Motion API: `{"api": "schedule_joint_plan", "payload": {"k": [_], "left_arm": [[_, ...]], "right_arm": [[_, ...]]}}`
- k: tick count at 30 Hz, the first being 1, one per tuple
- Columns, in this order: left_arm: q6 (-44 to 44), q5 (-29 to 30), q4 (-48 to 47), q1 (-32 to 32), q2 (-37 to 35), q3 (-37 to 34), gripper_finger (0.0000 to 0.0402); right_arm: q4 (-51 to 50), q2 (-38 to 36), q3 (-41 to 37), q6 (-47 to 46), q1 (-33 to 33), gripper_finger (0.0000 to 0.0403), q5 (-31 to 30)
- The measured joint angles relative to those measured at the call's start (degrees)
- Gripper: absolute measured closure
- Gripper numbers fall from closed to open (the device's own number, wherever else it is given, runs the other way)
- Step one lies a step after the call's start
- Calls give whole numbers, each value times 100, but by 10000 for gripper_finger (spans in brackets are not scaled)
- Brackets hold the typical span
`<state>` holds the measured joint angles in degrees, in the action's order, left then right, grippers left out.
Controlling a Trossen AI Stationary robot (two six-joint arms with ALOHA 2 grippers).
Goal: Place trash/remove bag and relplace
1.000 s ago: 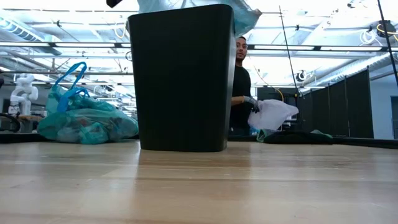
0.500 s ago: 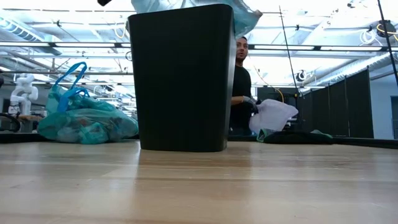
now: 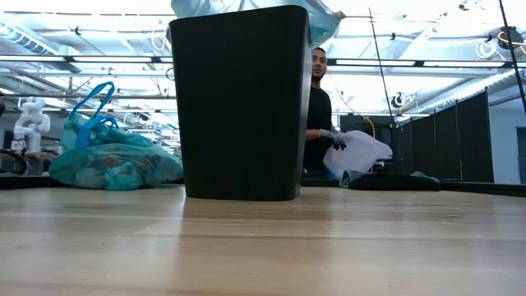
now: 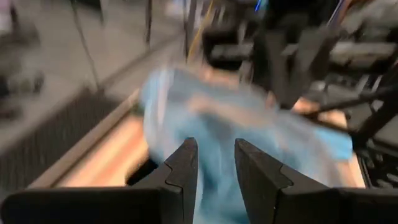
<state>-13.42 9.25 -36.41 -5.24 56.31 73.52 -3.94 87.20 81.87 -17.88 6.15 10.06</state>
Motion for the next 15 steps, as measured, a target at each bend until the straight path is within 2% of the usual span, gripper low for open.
{"api": "schedule_joint_plan", "payload": {"k": [3,6,9,12,15], "left_arm": [[751,89,1071,-99,1,0,299],[937,32,1650,-211,-7,9,299],[667,-581,1273,-222,-7,9,299],[485,-1198,831,-72,97,4,299],[476,-1266,687,170,355,4,299]], "right_arm": [[467,-2,2,97,139,403,-593],[443,-2,2,-284,383,403,-547],[-235,-31,2,-526,357,403,10],[-1057,-46,2,-499,115,403,-264],[-1529,-46,0,-500,-5,403,-560]]}}
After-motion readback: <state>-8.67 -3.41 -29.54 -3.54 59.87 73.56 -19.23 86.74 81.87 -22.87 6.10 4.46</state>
